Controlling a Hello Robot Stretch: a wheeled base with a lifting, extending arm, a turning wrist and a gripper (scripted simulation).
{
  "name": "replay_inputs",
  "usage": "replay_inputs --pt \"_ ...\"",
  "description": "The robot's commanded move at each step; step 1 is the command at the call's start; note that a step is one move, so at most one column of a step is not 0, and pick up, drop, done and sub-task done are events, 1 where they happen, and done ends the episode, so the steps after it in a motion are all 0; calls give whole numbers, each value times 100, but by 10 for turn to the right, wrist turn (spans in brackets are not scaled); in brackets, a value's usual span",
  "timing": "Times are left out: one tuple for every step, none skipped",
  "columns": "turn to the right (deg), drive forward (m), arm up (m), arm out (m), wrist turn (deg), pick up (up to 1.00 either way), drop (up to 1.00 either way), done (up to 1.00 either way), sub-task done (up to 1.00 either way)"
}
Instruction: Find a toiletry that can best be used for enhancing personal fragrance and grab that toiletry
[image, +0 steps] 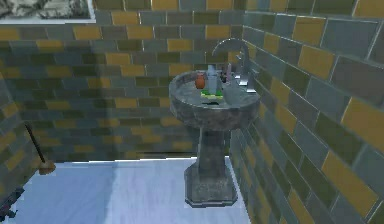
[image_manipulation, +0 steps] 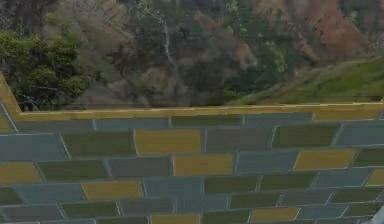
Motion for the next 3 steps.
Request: replay_inputs --pt "0 40 0 0 0 0 0 0 0" --pt "-390 0 0 0 0 0 0 0 0" --pt "0 25 0 0 0 0 0 0 0"
